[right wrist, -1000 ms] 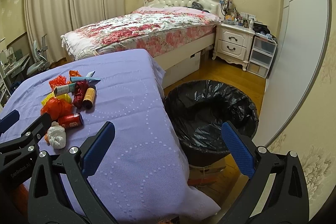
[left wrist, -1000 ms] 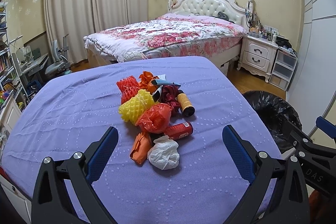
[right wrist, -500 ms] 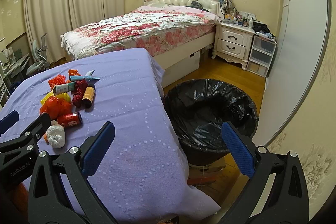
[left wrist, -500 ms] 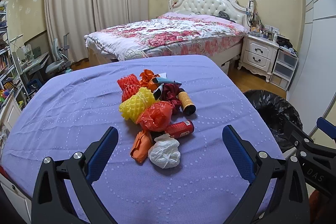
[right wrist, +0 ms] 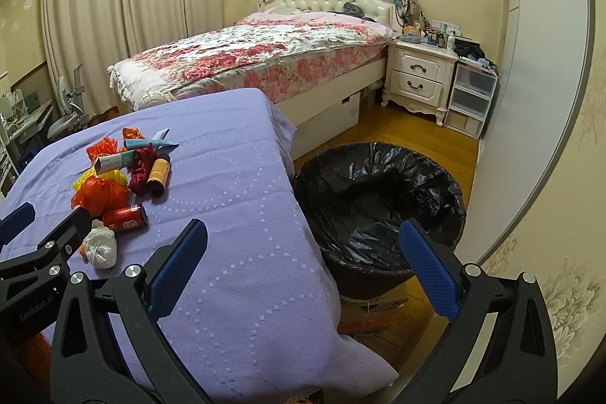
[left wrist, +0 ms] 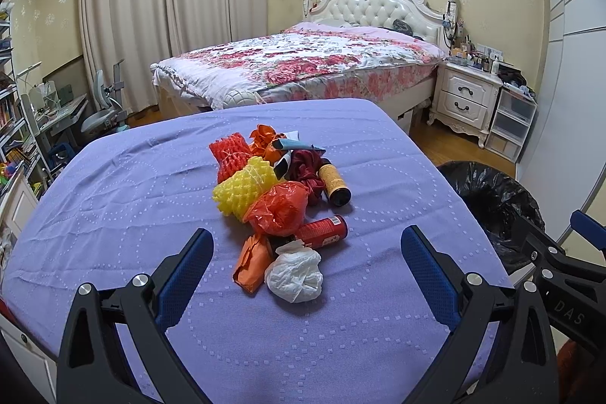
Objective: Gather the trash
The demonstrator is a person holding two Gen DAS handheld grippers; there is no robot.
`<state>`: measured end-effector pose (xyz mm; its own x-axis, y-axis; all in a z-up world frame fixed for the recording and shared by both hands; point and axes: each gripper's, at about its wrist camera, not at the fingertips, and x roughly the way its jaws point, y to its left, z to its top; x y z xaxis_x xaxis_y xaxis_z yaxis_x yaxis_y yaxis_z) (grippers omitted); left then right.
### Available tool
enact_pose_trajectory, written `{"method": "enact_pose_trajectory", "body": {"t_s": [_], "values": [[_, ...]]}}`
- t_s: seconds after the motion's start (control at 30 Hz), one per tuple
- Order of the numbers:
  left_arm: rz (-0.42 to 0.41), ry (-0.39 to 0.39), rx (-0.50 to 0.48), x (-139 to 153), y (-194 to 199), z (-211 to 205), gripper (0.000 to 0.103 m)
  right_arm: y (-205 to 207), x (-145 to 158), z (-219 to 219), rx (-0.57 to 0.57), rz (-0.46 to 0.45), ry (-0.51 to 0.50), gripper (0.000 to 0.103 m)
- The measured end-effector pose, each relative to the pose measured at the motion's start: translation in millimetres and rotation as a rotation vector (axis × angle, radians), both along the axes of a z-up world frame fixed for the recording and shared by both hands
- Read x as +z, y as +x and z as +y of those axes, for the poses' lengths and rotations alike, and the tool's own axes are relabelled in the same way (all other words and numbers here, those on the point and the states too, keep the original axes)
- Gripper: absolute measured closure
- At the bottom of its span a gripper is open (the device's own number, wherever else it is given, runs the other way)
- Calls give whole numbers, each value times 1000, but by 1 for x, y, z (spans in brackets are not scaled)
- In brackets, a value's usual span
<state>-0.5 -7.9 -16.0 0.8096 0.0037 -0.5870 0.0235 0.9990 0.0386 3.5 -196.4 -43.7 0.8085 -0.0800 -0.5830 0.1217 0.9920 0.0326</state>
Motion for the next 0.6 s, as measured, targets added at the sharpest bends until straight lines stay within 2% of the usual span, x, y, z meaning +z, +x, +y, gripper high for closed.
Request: {"method": "enact_pose_trajectory", "body": {"t_s": [0.6], "values": [[24,-12,-7,-3,1,5,7,2,-5,-5,-8,17,3,4]]}}
